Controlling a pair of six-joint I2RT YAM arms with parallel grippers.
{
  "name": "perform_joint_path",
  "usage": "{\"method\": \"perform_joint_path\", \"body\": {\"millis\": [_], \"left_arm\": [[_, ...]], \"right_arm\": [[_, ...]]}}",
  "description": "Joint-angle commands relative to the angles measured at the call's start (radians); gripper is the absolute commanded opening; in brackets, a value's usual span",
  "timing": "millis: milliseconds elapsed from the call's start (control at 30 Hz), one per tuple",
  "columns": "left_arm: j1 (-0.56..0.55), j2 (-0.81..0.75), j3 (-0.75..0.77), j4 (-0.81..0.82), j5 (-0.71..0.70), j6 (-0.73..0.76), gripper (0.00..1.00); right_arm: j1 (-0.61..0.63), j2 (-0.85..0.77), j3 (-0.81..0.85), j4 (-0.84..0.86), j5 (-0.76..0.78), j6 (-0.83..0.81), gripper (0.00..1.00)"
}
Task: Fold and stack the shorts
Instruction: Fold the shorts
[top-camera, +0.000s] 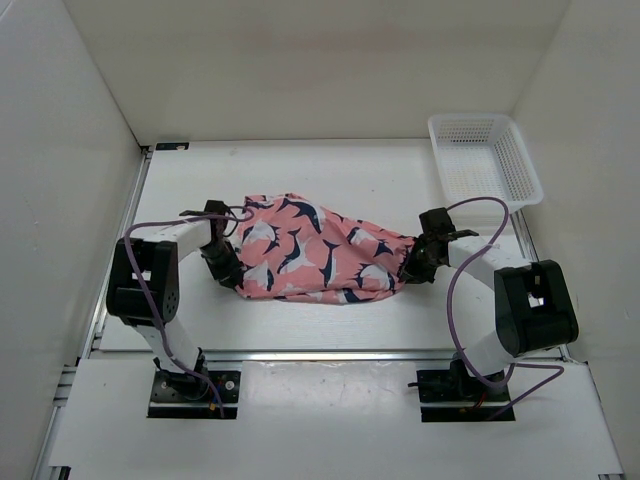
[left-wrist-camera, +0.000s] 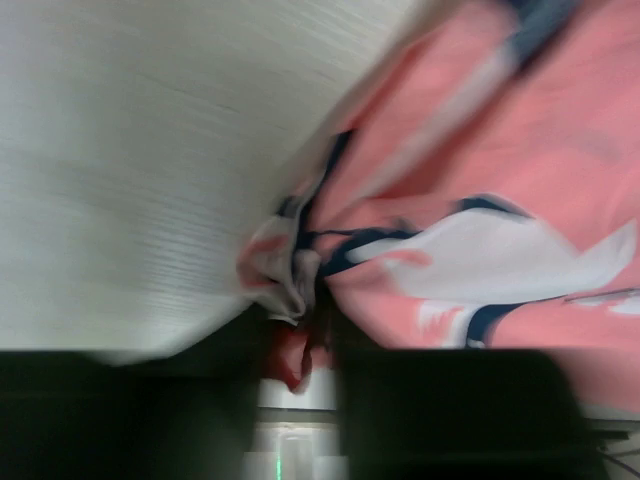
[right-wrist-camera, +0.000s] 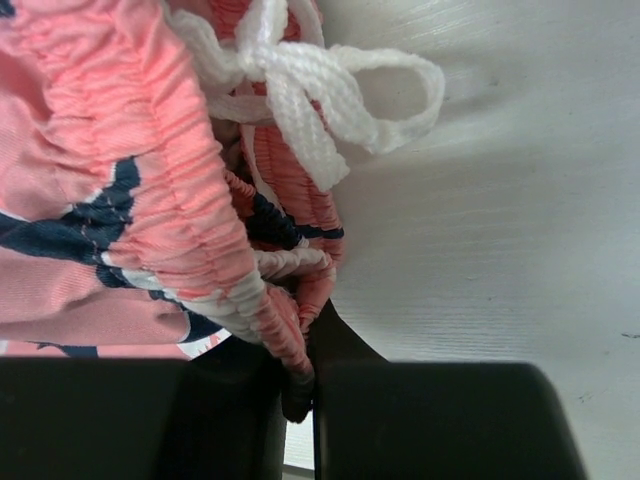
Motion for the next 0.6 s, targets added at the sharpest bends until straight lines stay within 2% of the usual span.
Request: {"method": "perform_joint_path", "body": {"millis": [0,33,67,133,200,300,400,567], "left_arm": [[-0.009,0.003,0.015,0.022,-0.018,-0.005,0.1],[0.001,-0.011,0.015,0.022,-0.027,-0.016,0.1],[0.001,-0.024,0.006,0.022,-0.047,-0.016,0.1],[0.03,-0.06,-0.003,0.022,-0.056,-0.025,0.1],[0.04,-0.06,-0.003,0.022,-0.056,-0.025,0.1],[0.041,-0.06,0.009,0.022,-0.047,-0.025,0.1],[0.041,-0.037,0.018,0.022,-0.056,-0.025,0.1],[0.041,-0.017,0.018,0.022,-0.056,-0.016,0.1]], "right_arm": [[0.003,-0.005,0.009,-0.048,0.031,-0.023,0.16],[0.003,-0.005,0.009,-0.059,0.031,-0.034,0.23],[0.003,-0.005,0.009,-0.059,0.031,-0.046,0.43],[0.003,-0.035,0.009,-0.068,0.019,-0.058,0.67],[0.003,-0.064,0.009,-0.068,0.004,-0.067,0.84],[-0.011,-0.084,0.009,-0.068,-0.039,-0.067,0.86],[-0.011,-0.126,0.02,-0.078,-0.039,-0.048,0.8],[-0.011,-0.172,0.09,-0.143,-0.016,-0.077,0.51]]}}
